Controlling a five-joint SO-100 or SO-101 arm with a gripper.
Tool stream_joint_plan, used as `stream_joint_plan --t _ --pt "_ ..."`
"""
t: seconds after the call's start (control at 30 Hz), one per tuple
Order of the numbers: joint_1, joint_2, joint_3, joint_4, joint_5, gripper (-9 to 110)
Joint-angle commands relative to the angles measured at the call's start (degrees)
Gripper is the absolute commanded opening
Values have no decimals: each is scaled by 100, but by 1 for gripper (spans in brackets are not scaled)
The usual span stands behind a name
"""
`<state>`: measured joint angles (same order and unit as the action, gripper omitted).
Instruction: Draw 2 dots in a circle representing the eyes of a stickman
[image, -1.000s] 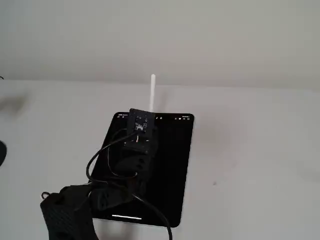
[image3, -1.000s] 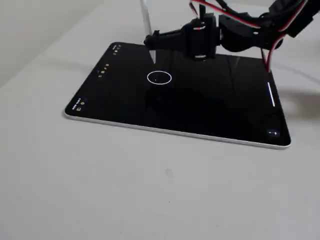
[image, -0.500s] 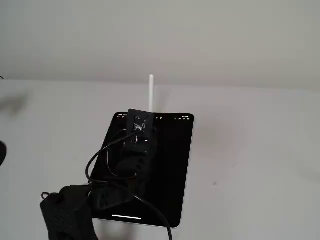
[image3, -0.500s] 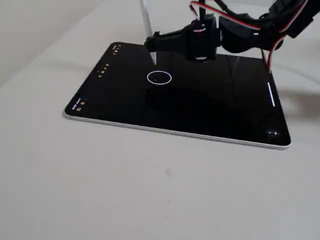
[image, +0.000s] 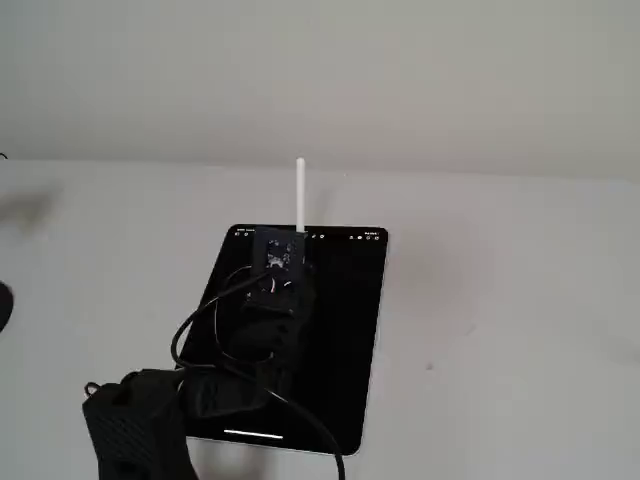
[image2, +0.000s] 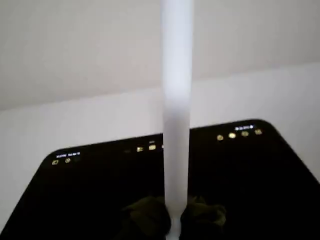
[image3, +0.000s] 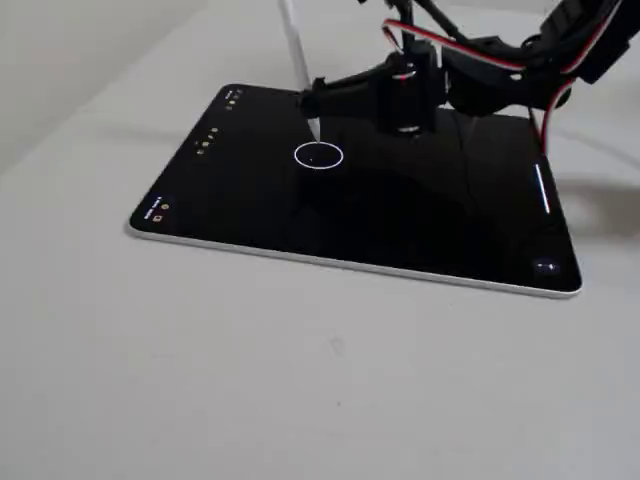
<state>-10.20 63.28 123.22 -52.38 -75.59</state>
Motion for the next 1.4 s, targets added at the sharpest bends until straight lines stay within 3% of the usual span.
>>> stream_joint_plan --t 0.0,1.37 --pt "-97 35 0 -281 -53 0" --pt "-167 -325 -44 -501 -255 0"
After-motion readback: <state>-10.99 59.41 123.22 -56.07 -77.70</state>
